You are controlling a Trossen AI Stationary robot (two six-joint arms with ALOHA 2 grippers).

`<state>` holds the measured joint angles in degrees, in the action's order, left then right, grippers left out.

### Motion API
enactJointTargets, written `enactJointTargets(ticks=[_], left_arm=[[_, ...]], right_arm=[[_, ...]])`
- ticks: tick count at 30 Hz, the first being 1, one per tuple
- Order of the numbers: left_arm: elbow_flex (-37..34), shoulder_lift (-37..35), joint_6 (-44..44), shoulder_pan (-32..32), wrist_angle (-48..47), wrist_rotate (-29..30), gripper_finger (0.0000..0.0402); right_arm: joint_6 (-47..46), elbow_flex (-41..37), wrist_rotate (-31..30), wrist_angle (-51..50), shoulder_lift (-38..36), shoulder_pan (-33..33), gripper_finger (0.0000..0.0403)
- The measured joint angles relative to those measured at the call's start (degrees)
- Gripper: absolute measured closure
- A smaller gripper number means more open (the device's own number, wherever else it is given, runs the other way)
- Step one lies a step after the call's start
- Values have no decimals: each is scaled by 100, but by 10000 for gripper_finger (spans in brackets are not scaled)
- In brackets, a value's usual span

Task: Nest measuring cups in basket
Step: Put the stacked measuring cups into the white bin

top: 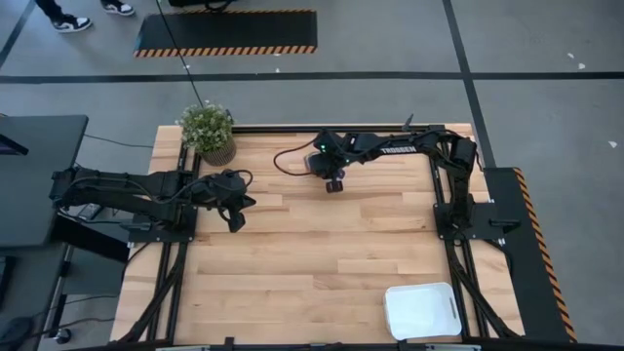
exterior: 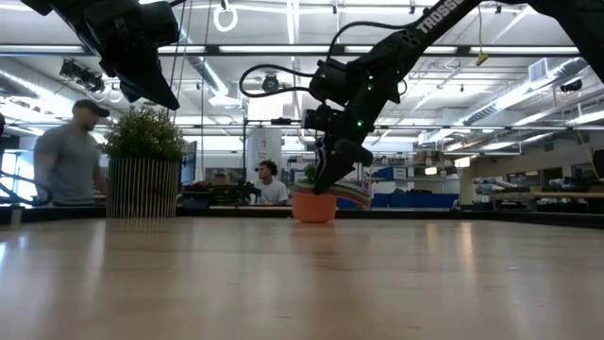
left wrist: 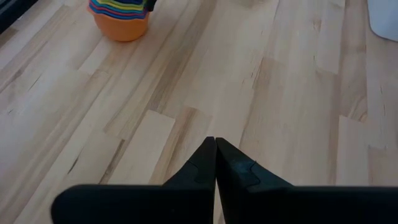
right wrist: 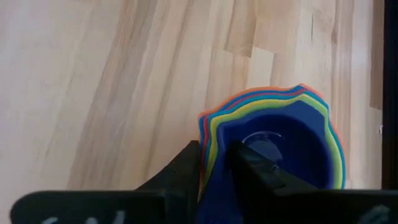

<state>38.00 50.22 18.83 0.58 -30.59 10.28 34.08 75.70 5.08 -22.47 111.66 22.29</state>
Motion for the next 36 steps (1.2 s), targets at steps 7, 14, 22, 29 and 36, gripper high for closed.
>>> enactJointTargets(ticks=[7, 14, 22, 29, 36], left_arm=[[0, 0, 0, 0, 0, -2, 388], [0, 0, -1, 0, 2, -2, 388], [0, 0, 0, -1, 2, -2, 388], [0, 0, -2, -2, 2, 0, 388], [0, 0, -4, -2, 9, 0, 388]], right_arm=[[1, 0, 12, -3, -18, 12, 330], [-7, -46, -43, -120, 45, 24, 330], [-19, -22, -8, -70, -13, 28, 324], [-224, -15, -8, -128, -179, 30, 324], [-534, -2, -288, -279, -870, 39, 323]])
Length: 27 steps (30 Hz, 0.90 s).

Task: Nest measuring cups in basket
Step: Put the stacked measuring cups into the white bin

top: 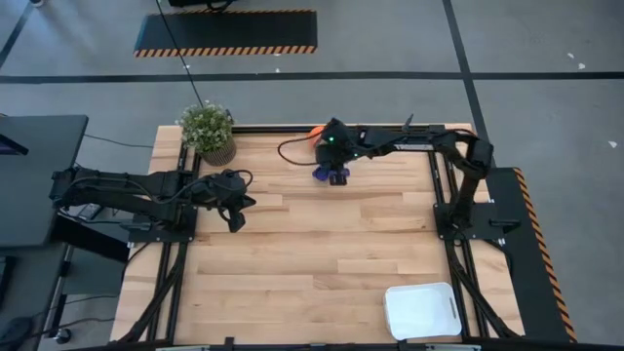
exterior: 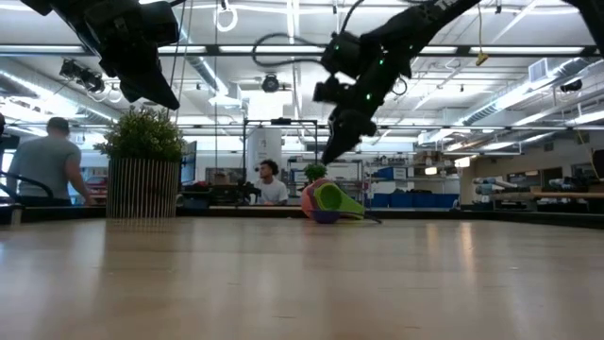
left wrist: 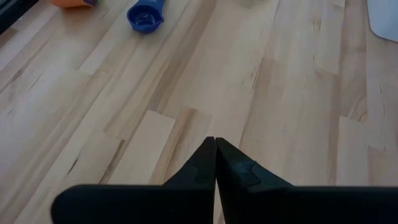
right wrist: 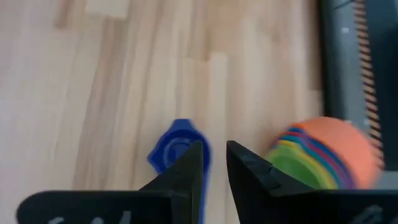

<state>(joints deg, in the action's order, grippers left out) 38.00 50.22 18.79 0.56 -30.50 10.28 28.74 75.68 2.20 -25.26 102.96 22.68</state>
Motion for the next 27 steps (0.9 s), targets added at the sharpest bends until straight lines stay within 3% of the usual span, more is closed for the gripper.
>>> enactJointTargets(ticks=[5, 13, 17, 22, 27], left_arm=[[-1, 0, 4, 1, 2, -1, 388], [0, 1, 4, 2, 9, 0, 388], [0, 0, 4, 1, 19, -1, 388], [0, 0, 1, 2, 28, -1, 388], [0, 0, 2, 2, 31, -2, 388]], right_arm=[[-212, 6, -238, -160, -274, 80, 306], [-111, 6, -125, -177, -278, 176, 214], [285, 6, -488, 6, -278, 277, 182], [1006, 6, -1128, 24, -278, 345, 175], [1182, 6, -974, 327, -276, 501, 178]])
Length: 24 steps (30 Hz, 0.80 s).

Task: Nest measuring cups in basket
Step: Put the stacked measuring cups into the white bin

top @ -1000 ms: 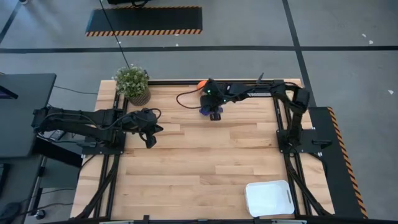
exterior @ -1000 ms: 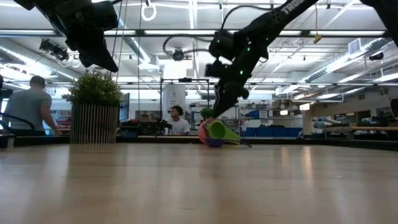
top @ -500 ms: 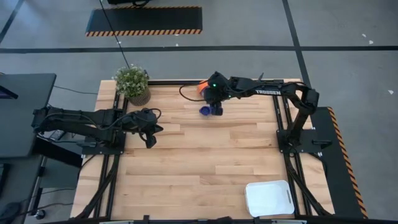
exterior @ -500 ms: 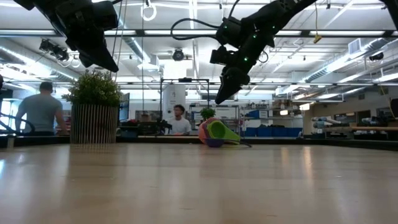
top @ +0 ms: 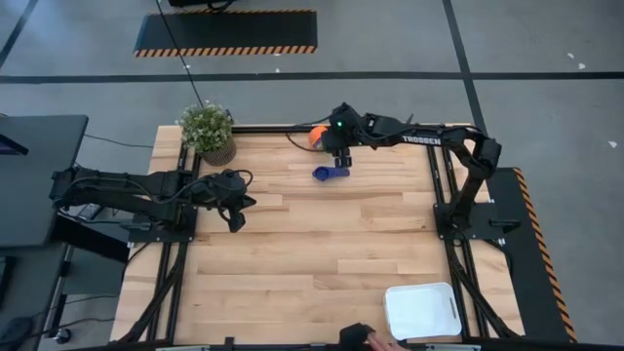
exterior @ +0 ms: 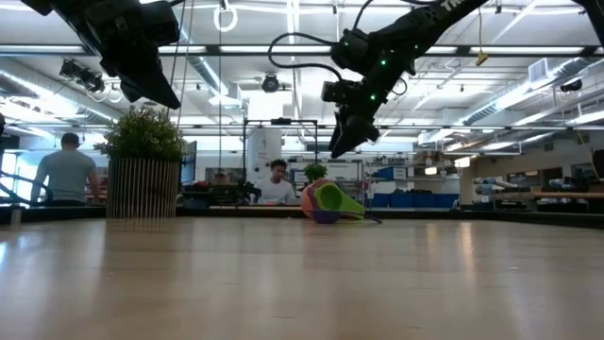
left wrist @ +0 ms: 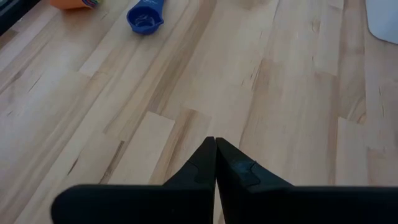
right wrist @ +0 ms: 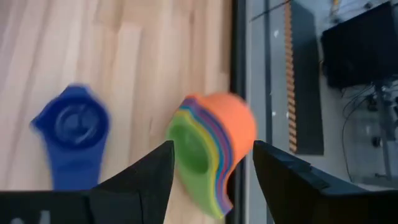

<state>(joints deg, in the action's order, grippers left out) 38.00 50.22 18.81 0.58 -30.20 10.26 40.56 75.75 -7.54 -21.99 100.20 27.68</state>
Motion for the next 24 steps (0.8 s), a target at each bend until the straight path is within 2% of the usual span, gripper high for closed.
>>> enactJointTargets(ticks=[4, 9, 24], left_arm=[[0, 0, 0, 0, 0, 0, 388], [0, 0, 2, -2, 18, 2, 388], [0, 2, -5, -1, 288, 1, 388]], right_arm=[[-2, 7, 240, 462, 112, 179, 179], [17, 0, 261, 152, 269, 286, 179], [463, 0, 216, 511, 813, 356, 179]])
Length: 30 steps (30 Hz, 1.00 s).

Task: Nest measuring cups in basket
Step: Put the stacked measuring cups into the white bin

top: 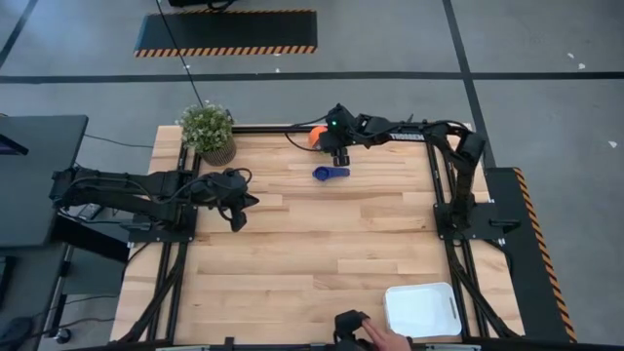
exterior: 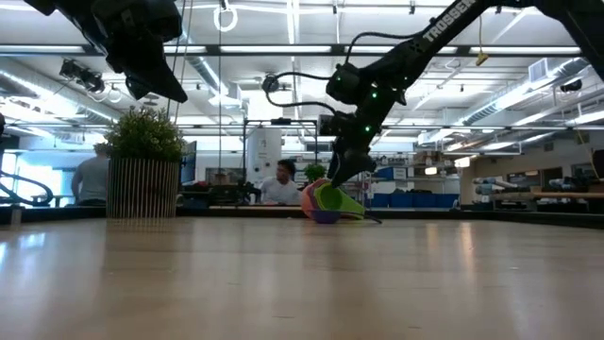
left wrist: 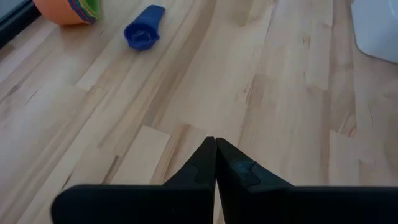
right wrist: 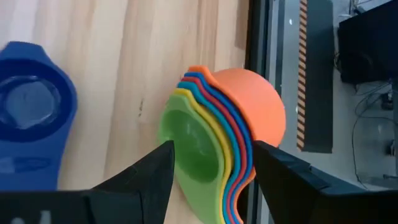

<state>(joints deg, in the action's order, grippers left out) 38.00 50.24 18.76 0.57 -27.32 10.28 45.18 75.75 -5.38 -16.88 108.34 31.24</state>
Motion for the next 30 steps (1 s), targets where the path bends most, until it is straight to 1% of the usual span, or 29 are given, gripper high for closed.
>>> enactJointTargets(ticks=[4, 8, 11, 17, 23, 28, 30], left_arm=[[0, 0, -1, -1, 14, 1, 388], [0, 0, -1, -1, 38, 1, 388], [0, 0, -1, 0, 76, 1, 388], [0, 0, 1, -1, 114, 1, 388], [0, -2, 1, -1, 220, 3, 388], [0, 0, 1, -1, 407, 3, 388], [0, -1, 1, -1, 413, 3, 388]], right_arm=[[81, 3, -123, 240, 142, 13, 180], [292, 0, -436, 486, 228, 13, 180], [356, 0, -541, 501, 229, 13, 180], [411, 0, -533, 637, 229, 39, 180], [411, 0, -523, 1036, 227, 127, 180], [400, 0, -233, 836, 225, 267, 180], [400, 0, -220, 789, 225, 312, 180]])
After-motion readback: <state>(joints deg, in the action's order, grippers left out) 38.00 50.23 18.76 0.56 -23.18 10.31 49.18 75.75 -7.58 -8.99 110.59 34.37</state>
